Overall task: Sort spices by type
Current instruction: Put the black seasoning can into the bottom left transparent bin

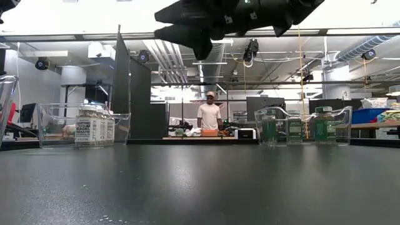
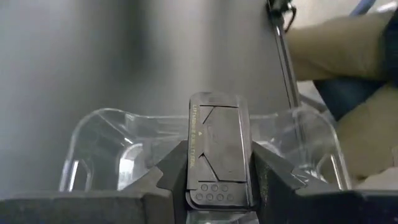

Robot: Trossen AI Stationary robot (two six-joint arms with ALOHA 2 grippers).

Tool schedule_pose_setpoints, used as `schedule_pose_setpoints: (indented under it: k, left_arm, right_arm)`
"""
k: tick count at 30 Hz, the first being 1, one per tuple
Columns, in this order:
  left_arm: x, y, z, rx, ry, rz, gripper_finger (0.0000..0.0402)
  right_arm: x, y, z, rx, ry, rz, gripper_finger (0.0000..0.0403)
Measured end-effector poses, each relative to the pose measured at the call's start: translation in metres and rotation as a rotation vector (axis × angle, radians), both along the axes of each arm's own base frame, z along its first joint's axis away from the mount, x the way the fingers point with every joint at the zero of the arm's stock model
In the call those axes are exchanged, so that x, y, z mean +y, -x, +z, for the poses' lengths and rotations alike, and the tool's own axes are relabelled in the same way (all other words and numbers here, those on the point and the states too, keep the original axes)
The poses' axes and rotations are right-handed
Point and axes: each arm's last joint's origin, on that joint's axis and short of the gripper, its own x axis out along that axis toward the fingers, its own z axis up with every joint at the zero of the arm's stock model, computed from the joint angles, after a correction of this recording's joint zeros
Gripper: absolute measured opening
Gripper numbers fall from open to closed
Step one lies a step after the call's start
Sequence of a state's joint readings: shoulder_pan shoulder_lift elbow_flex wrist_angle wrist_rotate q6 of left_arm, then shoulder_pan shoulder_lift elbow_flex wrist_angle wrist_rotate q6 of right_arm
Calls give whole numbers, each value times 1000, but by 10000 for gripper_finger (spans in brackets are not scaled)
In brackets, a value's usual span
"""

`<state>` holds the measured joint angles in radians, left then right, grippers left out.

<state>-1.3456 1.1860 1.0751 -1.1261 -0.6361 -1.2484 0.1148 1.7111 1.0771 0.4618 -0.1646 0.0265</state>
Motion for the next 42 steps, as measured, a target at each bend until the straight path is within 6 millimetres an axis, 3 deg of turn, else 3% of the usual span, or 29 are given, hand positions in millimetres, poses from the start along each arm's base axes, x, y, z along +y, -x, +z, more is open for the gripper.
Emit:
schedule_pose_setpoints:
  k: [5, 12, 28, 42]
  left_arm:
    - [-15, 12, -17, 20, -105, -68, 109]
    - [-9, 26, -28, 49, -259, -63, 109]
    - [11, 40, -53, 28, -104, -21, 109]
    - [10, 38, -87, -24, -53, 34, 109]
  right_arm:
    - [10, 1, 2, -26, -10, 23, 178]
    - [20, 1, 8, -88, -34, 38, 180]
    - [18, -1, 11, -125, -45, -46, 172]
    - [18, -1, 11, -128, -28, -52, 171]
